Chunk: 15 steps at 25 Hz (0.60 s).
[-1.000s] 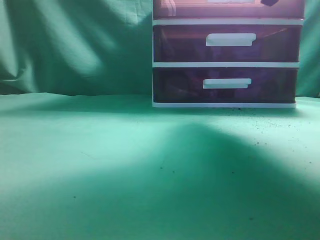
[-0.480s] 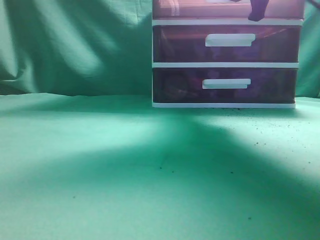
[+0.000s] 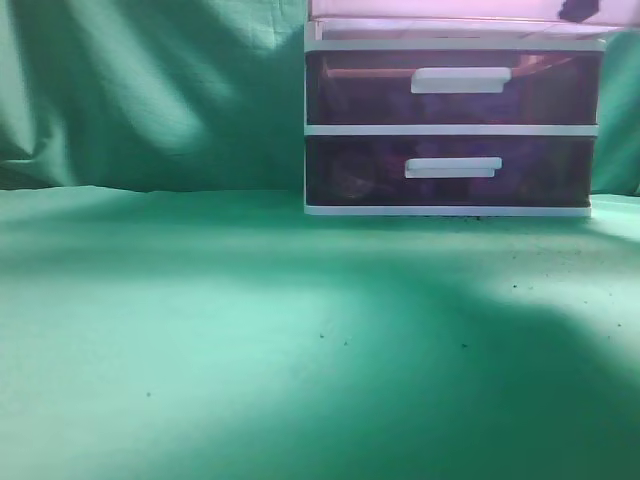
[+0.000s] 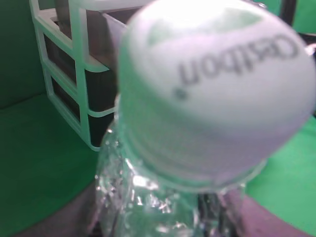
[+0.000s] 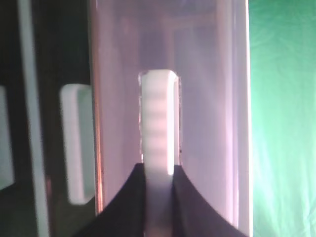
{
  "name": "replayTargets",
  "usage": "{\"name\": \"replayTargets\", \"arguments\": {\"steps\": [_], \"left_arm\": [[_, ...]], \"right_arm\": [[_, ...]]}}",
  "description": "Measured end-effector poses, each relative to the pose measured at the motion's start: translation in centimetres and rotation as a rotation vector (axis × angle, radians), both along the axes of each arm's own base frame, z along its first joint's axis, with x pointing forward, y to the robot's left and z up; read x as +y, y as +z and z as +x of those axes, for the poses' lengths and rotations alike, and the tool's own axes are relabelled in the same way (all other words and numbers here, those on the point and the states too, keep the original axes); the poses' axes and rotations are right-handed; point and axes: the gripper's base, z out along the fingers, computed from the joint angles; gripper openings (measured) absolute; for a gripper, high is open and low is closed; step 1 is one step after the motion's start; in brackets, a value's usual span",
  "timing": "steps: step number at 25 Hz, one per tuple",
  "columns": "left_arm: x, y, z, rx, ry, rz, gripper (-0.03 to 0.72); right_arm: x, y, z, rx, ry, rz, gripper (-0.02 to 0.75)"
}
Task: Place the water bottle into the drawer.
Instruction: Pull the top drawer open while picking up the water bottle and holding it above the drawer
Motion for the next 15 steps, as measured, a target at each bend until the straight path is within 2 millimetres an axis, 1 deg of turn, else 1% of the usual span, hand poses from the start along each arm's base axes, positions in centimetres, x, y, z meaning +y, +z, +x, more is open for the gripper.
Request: {"name": "replayTargets", "arguments": {"steps": [2, 5, 8, 11, 15], "left_arm": [[0.0, 0.0, 0.0, -0.001, 0.003, 0.000, 0.282], [0.1, 0.0, 0.1, -0.002, 0.010, 0.002, 0.282], [0.1, 0.1, 0.2, 0.000, 0.026, -0.024, 0.282], [0.2, 0.6, 0.5, 0.003, 0.062, -0.085, 0.282], [0.0, 3.1, 1.1, -0.061, 0.056, -0.119, 0.282]], "right_arm": [[-0.4, -0.2, -1.6, 0.009, 0.005, -0.006, 0.101], [-0.7, -0.6, -3.4, 0.015, 0.016, -0.022, 0.101], [-0.9, -1.0, -4.5, 0.022, 0.021, -0.024, 0.101], [-0.3, -1.3, -5.2, 0.031, 0.044, -0.021, 0.101], [0.4, -1.7, -5.7, 0.040, 0.068, -0.016, 0.101]]}}
